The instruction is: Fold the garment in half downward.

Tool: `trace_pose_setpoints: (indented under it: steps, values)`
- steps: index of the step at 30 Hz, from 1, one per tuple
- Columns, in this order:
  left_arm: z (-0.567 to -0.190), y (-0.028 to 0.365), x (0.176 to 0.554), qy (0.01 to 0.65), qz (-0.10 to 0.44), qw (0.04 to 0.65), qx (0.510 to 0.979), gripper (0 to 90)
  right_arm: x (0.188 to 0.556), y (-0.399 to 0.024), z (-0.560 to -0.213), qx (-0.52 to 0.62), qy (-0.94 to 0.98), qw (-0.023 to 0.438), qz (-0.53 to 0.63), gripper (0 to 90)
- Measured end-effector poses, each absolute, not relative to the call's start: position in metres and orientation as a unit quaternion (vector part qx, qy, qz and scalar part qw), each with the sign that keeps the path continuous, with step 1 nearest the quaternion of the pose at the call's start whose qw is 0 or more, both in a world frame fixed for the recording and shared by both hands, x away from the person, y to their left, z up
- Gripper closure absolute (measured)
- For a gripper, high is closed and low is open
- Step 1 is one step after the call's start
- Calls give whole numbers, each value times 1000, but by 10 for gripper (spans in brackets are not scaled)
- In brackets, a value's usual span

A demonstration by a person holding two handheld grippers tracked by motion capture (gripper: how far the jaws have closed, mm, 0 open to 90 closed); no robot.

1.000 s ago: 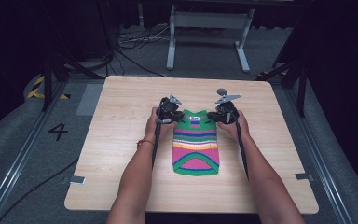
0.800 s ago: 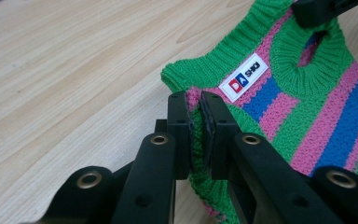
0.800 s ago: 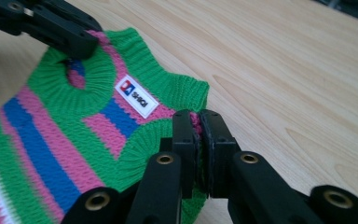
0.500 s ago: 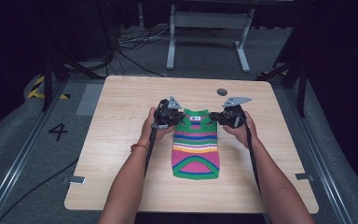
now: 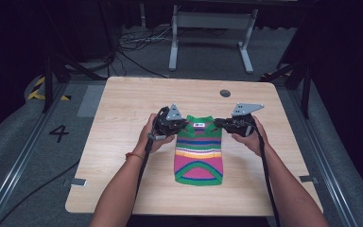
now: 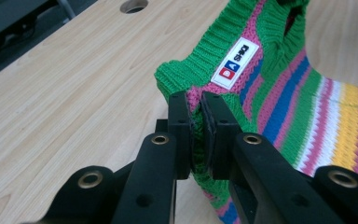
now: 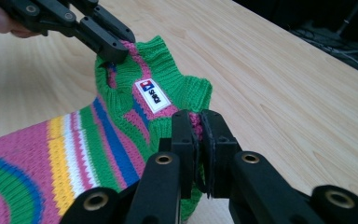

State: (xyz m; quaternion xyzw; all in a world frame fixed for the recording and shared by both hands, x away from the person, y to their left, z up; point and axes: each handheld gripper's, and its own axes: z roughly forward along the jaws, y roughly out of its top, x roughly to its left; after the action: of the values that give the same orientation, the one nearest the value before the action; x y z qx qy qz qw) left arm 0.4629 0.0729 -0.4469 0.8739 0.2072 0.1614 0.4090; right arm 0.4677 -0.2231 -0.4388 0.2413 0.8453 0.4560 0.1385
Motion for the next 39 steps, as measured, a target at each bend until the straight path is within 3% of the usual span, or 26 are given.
trace_pose_setpoints:
  steps: [39]
  values:
    - [-459,81,363,89,141,381,910,812,370,-224,-448,111,890,73,435,833]
